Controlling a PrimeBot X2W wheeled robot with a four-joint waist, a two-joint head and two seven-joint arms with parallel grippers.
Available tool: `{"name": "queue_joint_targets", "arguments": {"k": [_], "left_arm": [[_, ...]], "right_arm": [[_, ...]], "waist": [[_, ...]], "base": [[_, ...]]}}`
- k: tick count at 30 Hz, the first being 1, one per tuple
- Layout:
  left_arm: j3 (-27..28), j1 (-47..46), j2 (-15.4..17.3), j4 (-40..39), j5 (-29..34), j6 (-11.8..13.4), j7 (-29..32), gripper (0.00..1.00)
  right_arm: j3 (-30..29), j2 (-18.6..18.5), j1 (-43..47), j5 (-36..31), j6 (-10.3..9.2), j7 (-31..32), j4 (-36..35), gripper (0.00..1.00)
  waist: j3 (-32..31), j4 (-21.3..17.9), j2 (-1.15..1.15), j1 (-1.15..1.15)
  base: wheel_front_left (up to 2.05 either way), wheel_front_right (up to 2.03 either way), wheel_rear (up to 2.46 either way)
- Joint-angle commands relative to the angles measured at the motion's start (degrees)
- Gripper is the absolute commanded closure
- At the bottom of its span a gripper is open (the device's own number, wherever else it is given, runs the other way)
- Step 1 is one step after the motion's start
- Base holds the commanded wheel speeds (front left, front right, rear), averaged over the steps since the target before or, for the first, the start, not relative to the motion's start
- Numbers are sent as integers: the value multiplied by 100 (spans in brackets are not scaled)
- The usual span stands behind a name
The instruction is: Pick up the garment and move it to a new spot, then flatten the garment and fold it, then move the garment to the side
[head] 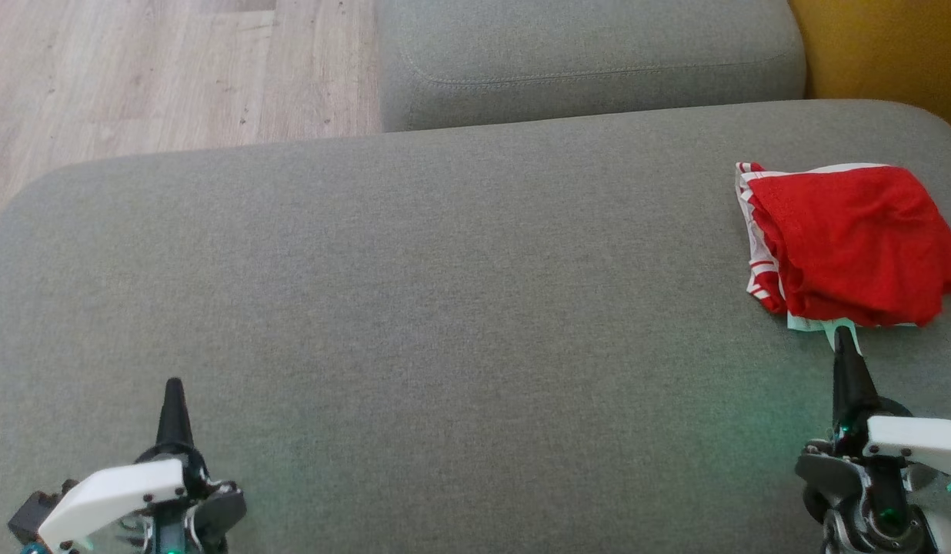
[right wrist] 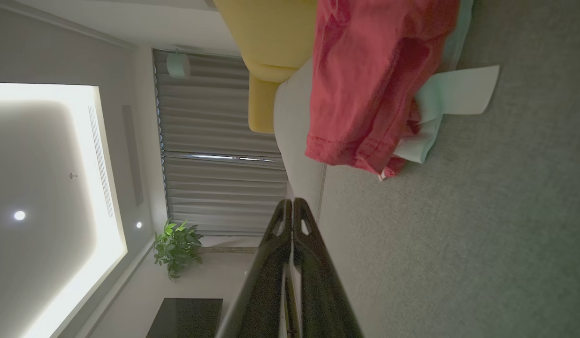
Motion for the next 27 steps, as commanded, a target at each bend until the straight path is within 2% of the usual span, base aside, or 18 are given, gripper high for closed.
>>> {"name": "queue_joint_targets", "arguments": {"k": [1, 10, 27], "left_arm": [[209, -309, 32, -162, -175, -59, 55, 100], [295, -335, 34, -158, -657, -87, 202, 100], [295, -335, 33, -159, -656, -87, 203, 100]], "right_arm": [[63, -51, -273, 204, -4, 81, -257, 100], [7, -52, -277, 747, -4, 227, -310, 100], [1, -48, -277, 743, -4, 231, -309, 100]], "waist": [[-5, -2, 0, 0], [-29, -11, 0, 0], [-29, -11, 0, 0]], "base": [[0, 0, 0], [0, 0, 0], [0, 0, 0]]}}
